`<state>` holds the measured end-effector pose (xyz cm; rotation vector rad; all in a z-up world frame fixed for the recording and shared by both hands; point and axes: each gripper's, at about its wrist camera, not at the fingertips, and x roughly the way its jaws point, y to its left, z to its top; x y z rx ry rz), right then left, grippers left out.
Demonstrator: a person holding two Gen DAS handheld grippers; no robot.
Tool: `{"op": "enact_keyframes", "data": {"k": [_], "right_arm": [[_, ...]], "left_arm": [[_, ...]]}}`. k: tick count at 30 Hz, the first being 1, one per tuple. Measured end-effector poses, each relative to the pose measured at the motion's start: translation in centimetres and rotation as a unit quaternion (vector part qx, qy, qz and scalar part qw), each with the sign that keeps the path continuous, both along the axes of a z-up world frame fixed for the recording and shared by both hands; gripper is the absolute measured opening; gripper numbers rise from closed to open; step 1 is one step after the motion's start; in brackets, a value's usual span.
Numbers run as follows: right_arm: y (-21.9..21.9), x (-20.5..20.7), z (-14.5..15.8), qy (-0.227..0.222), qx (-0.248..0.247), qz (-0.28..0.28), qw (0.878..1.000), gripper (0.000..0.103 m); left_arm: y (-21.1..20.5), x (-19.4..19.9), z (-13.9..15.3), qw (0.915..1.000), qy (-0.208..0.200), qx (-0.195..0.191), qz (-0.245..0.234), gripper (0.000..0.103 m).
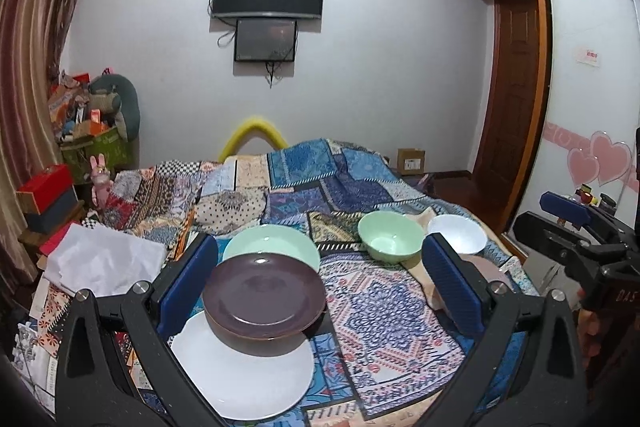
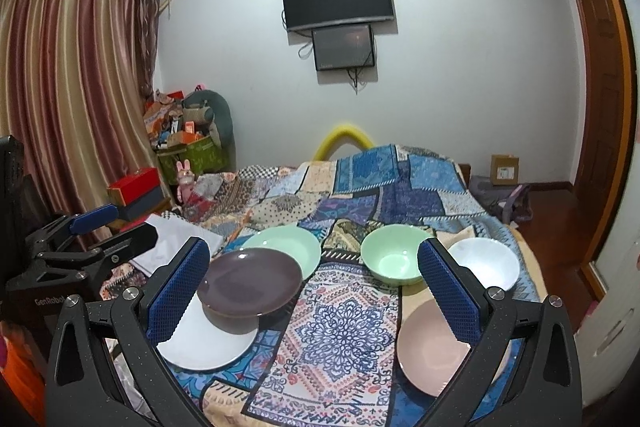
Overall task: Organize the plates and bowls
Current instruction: 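Lower both grippers onto the dark purple plate rim and close them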
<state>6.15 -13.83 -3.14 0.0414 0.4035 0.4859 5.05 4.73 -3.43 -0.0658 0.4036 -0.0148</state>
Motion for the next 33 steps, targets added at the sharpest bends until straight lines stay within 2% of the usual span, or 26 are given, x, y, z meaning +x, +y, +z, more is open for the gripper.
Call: {"op": "enact_keyframes", "data": {"k": [4, 9, 13, 16, 19, 22, 23, 25, 29, 33], "right_arm": [[0.8, 1.7, -1.0, 0.019, -0.009, 0.002, 1.0, 0.103], [2.1, 4.2, -2.5, 0.049, -0.025, 0.009, 0.998, 0.103], [3.0, 6.3, -3.8, 0.079, -0.028, 0.018, 0.996, 0.103], [4.0, 7.9, -5.2, 0.104, -0.033, 0.025, 0.994, 0.102], [5.1, 9.3, -6.2, 0.124, -0.042, 0.032, 0.991, 0.097], [6.2, 10.4, -7.4, 0.139, -0.05, 0.047, 0.988, 0.088], [6.7, 11.0, -7.9, 0.147, -0.058, 0.05, 0.986, 0.087], [7.5, 11.8, -8.7, 0.154, -0.068, 0.055, 0.984, 0.086], [9.0, 13.2, -10.4, 0.17, -0.086, 0.061, 0.98, 0.083], [9.7, 14.2, -12.0, 0.196, -0.085, 0.069, 0.974, 0.077]], "left_arm": [[2.0, 1.9, -1.1, 0.9996, 0.027, -0.01, 0.003, 0.103], [5.3, 5.2, -3.1, 0.9961, 0.082, -0.03, 0.008, 0.103], [7.8, 7.2, -5.1, 0.9925, 0.112, -0.044, 0.022, 0.103], [9.9, 8.9, -6.9, 0.9882, 0.136, -0.049, 0.05, 0.103], [11.9, 10.7, -9.0, 0.9827, 0.164, -0.046, 0.072, 0.103], [13.9, 12.0, -10.8, 0.9775, 0.188, -0.063, 0.071, 0.103], [14.6, 12.6, -11.6, 0.9753, 0.197, -0.072, 0.068, 0.102], [15.4, 13.2, -12.5, 0.9724, 0.209, -0.079, 0.068, 0.082], [16.2, 14.8, -14.6, 0.9671, 0.238, -0.063, 0.065, 0.078], [16.2, 15.7, -16.1, 0.9643, 0.256, -0.047, 0.051, 0.077]]}}
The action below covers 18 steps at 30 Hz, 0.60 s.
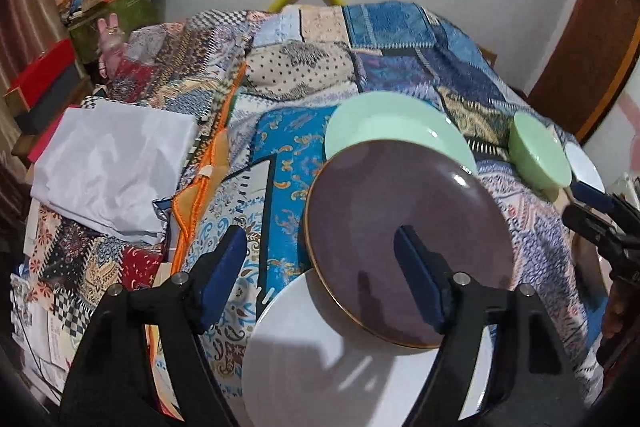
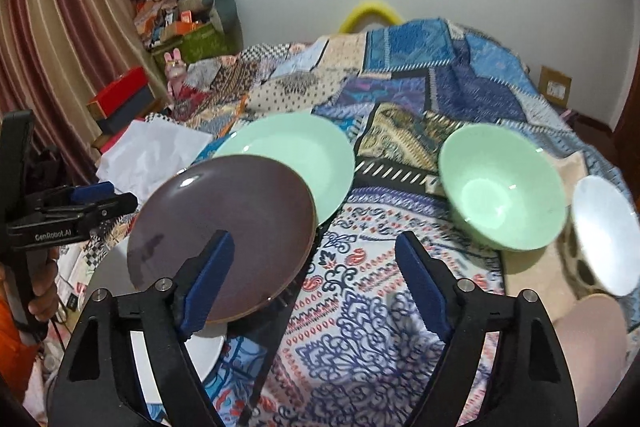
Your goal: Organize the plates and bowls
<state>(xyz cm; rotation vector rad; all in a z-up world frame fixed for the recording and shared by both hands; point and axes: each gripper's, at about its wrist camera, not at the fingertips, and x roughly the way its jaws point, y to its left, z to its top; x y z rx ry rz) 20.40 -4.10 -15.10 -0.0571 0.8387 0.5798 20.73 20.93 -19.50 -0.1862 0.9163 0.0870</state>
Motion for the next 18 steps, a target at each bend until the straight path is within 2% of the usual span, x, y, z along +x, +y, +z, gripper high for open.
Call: {"op": "enact_keyframes", "data": {"k": [2, 5, 11, 15, 18], "right_arm": [[0.5, 0.7, -0.7, 0.01, -0.004, 0.002, 1.0, 0.073], [1.3, 1.3, -2.0, 0.026, -0.016, 0.008, 1.0, 0.06], [2.3, 2.0, -3.7, 0.053, -0.024, 0.019, 0.998, 0.045], [2.8, 2.3, -4.4, 0.067, -0.021, 0.029, 0.997, 0.033], [3.2, 2.3, -4.7, 0.071, -0.021, 0.034, 0.997, 0.029]], "left_arm": [[0.4, 0.4, -0.6, 0.9999, 0.007, -0.008, -0.005, 0.073], [0.7, 1.1, -1.5, 0.9996, 0.016, -0.02, -0.01, 0.065], [0.8, 1.8, -2.5, 0.9989, 0.019, -0.035, -0.026, 0.063], [0.9, 2.3, -3.0, 0.9983, 0.029, -0.038, -0.034, 0.048], [0.8, 2.5, -3.4, 0.9978, 0.036, -0.039, -0.041, 0.041]]}}
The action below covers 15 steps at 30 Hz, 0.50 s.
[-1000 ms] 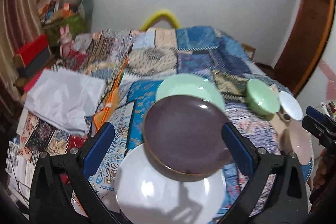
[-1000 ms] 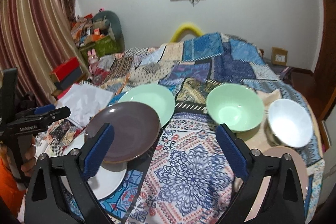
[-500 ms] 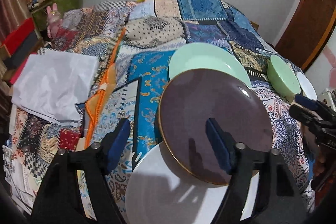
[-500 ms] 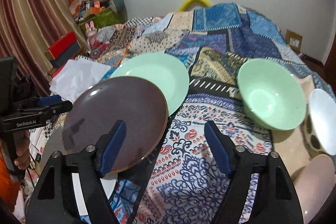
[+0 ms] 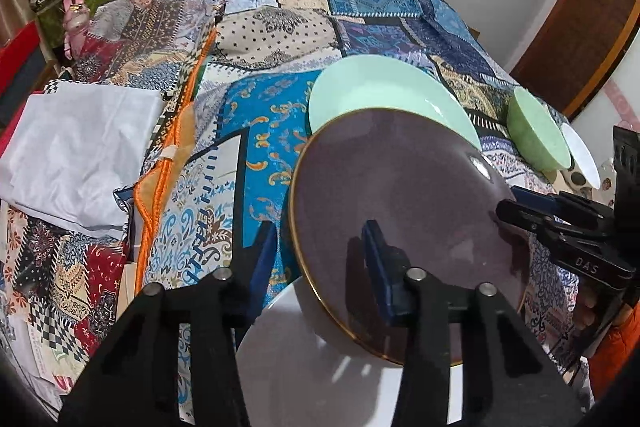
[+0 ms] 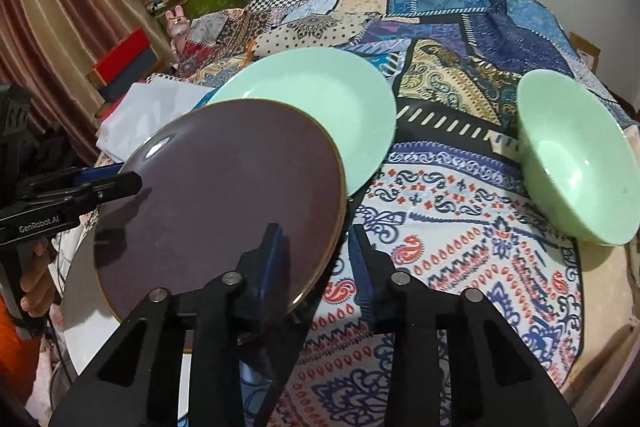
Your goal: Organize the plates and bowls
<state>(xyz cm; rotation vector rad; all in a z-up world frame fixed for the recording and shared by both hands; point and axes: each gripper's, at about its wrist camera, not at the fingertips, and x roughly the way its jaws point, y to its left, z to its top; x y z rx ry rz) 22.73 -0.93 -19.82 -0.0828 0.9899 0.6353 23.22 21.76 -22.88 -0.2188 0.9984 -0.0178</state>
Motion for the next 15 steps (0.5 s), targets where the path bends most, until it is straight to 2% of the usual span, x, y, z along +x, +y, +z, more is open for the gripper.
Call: {"op": "enact_keyframes", "data": {"k": [6, 10, 15], "right_arm": [[0.04, 0.44, -0.26, 0.01, 0.012, -0.004, 1.0, 0.025], [0.04, 0.64, -0.52, 0.016, 0.016, -0.002, 1.0, 0.025], [0.22, 0.71, -0.53, 0.024, 0.02, -0.006, 1.0, 0.025]], "left_arm": [[0.24, 0.12, -0.61, 0.9998, 0.012, -0.012, -0.004, 0.03], [0.16, 0.27, -0.7, 0.9997, 0.012, -0.018, -0.009, 0.029], [-0.33, 0.15, -0.48, 0.9999, 0.009, -0.002, -0.013, 0.029]]}}
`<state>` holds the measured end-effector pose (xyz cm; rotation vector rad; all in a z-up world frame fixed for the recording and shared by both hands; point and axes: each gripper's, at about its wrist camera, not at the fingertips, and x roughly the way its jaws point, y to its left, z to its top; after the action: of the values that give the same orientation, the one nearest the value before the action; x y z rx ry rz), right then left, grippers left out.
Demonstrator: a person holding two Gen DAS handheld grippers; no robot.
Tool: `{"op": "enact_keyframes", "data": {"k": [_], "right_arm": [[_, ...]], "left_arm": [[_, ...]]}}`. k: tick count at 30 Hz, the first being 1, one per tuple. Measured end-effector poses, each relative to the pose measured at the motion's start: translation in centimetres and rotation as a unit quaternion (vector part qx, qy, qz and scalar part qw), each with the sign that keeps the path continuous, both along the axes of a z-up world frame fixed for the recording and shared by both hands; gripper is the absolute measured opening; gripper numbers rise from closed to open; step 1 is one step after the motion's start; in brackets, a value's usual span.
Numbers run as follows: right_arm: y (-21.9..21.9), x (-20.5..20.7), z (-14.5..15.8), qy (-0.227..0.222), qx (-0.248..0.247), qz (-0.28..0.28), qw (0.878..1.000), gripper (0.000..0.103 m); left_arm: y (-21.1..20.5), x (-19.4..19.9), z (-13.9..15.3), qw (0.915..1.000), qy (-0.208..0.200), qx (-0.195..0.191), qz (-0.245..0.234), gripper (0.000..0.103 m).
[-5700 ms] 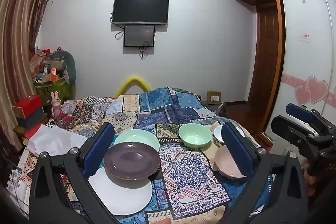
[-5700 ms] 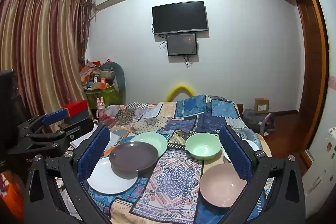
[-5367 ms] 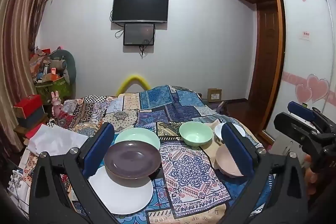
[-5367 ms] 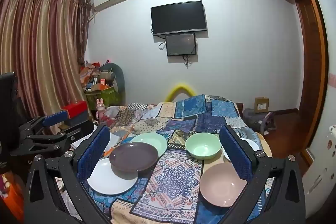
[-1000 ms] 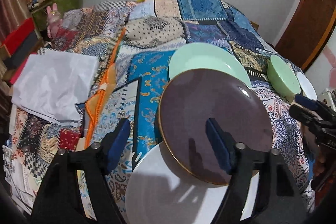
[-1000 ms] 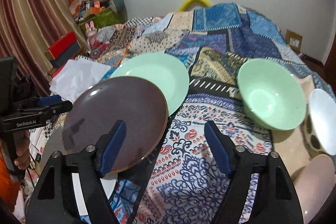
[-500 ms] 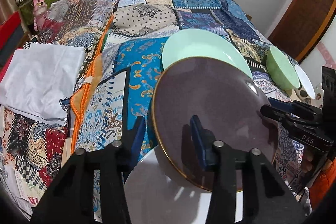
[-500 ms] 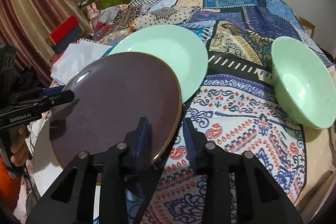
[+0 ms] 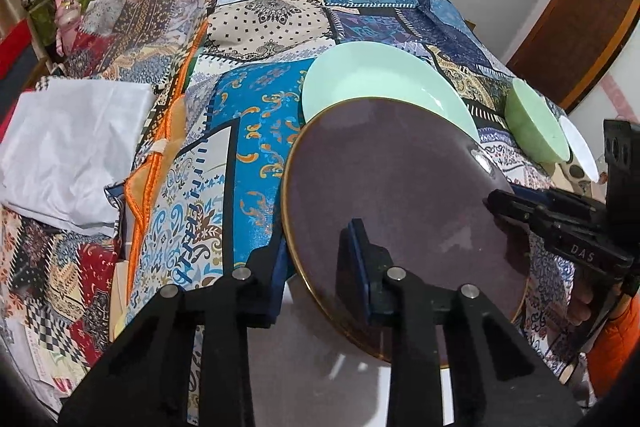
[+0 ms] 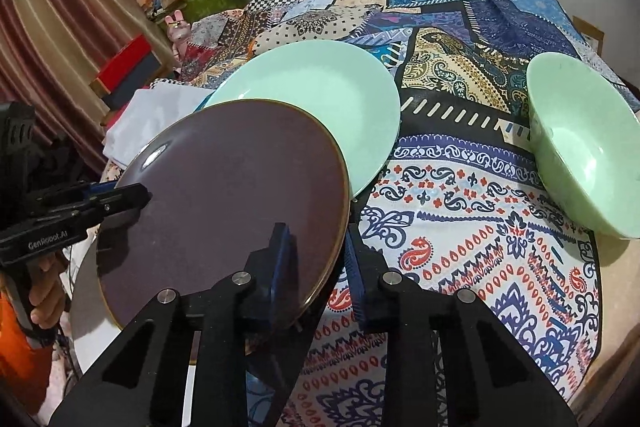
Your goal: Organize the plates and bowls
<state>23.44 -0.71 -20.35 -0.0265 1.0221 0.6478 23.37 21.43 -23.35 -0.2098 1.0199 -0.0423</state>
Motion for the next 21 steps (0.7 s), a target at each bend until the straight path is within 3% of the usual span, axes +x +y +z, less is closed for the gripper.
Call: {"op": "enact_keyframes", "data": {"k": [21], "right_arm": [[-2.0, -1.2, 1.2, -0.01, 0.015, -0.022, 1.0, 0.025]], "left_arm": [[-1.9, -1.5, 1.3, 1.0, 0.002, 0.002, -0.005, 0.029]]}}
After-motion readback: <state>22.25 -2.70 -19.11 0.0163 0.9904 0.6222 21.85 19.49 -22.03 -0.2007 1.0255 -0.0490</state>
